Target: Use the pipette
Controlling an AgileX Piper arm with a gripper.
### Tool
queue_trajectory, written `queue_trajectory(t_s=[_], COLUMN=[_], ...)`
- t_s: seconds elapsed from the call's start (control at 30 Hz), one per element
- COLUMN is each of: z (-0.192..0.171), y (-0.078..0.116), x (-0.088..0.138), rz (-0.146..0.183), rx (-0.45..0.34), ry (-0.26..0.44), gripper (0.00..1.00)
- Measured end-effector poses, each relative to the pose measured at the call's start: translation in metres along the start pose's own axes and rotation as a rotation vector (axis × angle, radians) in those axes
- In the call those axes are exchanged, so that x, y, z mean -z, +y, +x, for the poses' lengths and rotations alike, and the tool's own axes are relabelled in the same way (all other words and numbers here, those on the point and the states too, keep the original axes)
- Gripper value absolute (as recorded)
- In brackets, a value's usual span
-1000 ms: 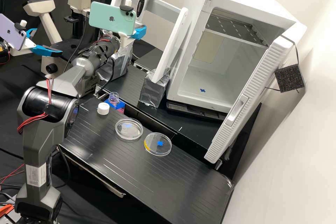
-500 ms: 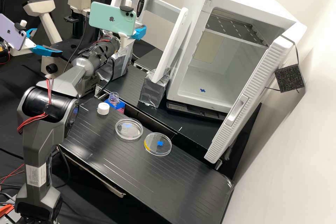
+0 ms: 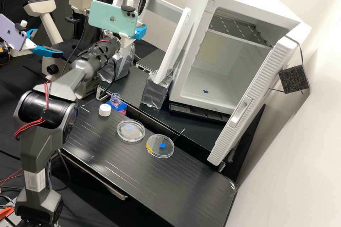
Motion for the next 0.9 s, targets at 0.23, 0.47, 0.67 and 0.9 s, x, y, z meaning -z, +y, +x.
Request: queue_trajectory(t_s=[0.23, 0.47, 0.67, 0.9], z=[0.000, 0.000, 0.001, 0.000], y=[0.000, 0.004, 0.007, 0.011], x=[0.000, 0.003, 0.004, -0.001], rz=[-0.004, 0.000, 0.009, 0.049], rx=[0.000, -0.010, -0.028, -0.056], ry=[0.003, 0.010, 0.016, 0.014], gripper=[0.00, 0.00, 0.00, 0.00])
